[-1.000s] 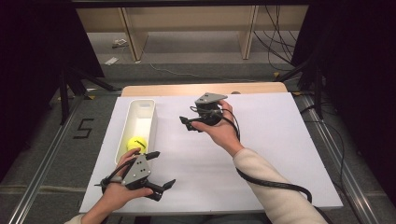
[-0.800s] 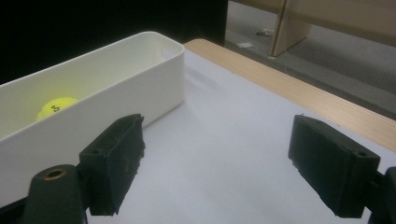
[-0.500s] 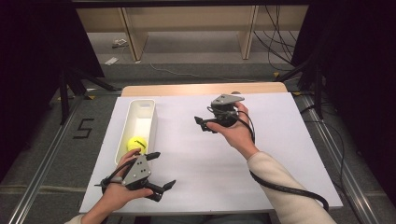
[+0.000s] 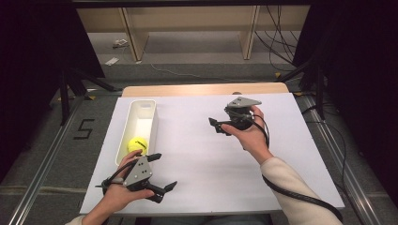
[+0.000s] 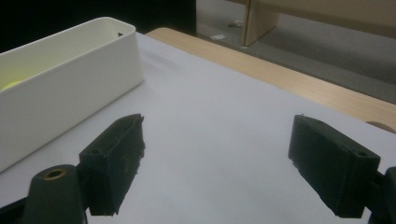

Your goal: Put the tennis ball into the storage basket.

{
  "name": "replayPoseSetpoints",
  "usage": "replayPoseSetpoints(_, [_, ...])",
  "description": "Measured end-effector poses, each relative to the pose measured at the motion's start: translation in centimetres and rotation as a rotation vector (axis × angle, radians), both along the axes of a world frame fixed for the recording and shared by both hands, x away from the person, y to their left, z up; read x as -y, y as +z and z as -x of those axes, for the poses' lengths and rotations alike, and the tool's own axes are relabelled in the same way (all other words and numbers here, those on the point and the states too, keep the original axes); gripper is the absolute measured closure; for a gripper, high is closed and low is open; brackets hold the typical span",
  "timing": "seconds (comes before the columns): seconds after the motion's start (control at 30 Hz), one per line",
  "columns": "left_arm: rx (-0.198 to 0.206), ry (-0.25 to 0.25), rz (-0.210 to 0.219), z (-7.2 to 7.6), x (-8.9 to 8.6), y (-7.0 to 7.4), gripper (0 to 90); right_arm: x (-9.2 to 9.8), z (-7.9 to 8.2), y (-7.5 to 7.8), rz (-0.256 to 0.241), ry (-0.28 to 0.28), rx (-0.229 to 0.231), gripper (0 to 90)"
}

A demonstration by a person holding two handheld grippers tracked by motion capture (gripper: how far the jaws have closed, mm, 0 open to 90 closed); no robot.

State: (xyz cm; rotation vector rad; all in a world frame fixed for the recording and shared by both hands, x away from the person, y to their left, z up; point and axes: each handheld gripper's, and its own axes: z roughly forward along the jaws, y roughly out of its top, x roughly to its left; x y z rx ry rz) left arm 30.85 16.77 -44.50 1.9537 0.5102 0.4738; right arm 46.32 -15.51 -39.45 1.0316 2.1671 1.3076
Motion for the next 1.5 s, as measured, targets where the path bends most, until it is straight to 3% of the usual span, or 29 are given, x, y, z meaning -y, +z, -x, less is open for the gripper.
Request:
replayPoseSetpoints(0.53, [-0.005,0.005,0.002,0.0,0.0,-0.1,0.0,4.1,1.2,-0.5,-0.001,-0.061,-0.011,18.8])
replayPoseSetpoints(1.5, [-0.004,0.009,0.0,-0.1,-0.1,-0.1,0.0,8.8,3.5,-1.1,-0.026,-0.128,-0.029,18.7])
